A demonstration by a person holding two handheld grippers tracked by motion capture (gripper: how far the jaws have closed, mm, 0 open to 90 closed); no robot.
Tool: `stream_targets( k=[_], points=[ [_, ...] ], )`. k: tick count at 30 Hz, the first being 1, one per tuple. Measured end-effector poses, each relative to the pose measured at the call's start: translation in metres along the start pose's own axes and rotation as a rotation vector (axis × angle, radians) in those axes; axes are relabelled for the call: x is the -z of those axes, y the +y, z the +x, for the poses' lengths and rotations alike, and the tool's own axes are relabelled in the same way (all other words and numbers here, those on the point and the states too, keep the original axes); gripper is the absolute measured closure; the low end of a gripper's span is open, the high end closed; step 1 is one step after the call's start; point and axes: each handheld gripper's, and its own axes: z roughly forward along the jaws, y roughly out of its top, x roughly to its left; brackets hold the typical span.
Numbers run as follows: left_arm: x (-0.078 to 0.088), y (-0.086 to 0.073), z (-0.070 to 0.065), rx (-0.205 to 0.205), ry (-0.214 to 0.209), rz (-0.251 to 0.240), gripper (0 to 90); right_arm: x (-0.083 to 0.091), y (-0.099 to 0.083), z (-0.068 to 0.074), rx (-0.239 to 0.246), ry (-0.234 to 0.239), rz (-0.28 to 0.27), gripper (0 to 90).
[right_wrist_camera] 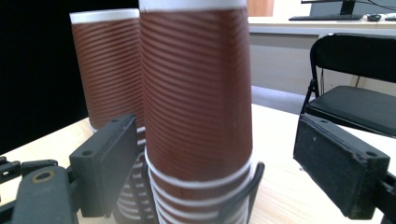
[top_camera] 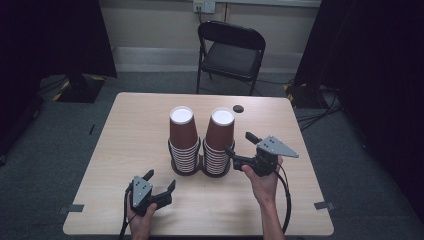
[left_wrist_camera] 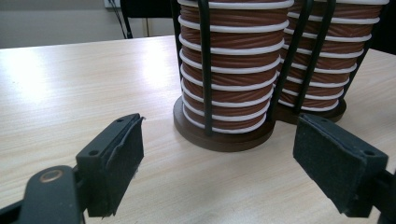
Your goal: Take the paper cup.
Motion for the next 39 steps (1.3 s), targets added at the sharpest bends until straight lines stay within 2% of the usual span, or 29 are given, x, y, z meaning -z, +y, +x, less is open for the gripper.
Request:
stream_targets(
  k=[15,26,29,32,39],
  points=[
    [0.000,0.000,0.000,-0.005,0.014,0.009,16.1,-0.019,0.028,0.000,0.014,0.051,-0.009,13.3],
    [0.000,0.000,0.000,-0.006,0.012,0.012,16.2,-0.043,0.031,0.000,0.019,0.083,-0.001,13.2],
    [0.000,0.000,-0.001,-0.013,0.020,0.013,16.2,-0.053,0.029,0.001,0.014,0.087,0.030,11.5],
    [0.000,0.000,-0.001,-0.015,0.017,0.013,16.2,-0.056,0.027,0.001,0.007,0.084,0.036,11.3],
    [0.000,0.000,-0.001,-0.008,0.019,0.008,16.2,-0.069,0.022,0.000,0.011,0.079,0.088,12.4]
  ],
)
